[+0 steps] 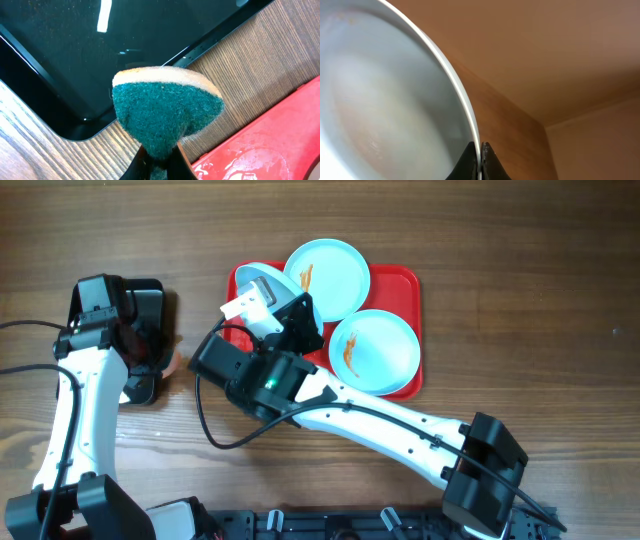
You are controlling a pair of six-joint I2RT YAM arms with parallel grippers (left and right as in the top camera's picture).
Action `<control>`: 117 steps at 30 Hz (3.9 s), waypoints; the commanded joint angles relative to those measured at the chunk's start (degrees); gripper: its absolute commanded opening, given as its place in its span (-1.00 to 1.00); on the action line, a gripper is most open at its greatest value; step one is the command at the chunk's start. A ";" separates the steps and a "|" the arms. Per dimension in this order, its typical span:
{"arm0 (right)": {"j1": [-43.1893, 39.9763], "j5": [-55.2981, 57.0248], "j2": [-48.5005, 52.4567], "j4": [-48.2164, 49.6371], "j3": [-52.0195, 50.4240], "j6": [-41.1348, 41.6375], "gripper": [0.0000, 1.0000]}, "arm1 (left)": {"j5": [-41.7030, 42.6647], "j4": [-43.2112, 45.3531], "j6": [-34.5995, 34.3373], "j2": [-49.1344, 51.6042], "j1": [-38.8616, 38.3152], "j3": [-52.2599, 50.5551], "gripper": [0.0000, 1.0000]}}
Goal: Clean dirty plates on tray and stack at the side
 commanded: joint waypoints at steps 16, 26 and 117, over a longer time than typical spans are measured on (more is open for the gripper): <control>0.81 -13.07 -1.01 0.94 1.01 3.56 -0.91 | 0.68 0.15 1.14 -1.38 0.33 -0.37 -0.92; -1.62 -11.67 -1.79 -3.39 1.07 8.57 -0.91 | 0.68 -0.04 1.14 -1.38 0.33 -0.37 -0.92; -49.48 -63.12 -18.97 -11.04 -1.25 17.31 -0.91 | 0.68 -0.22 1.14 -1.38 0.31 -0.37 -0.92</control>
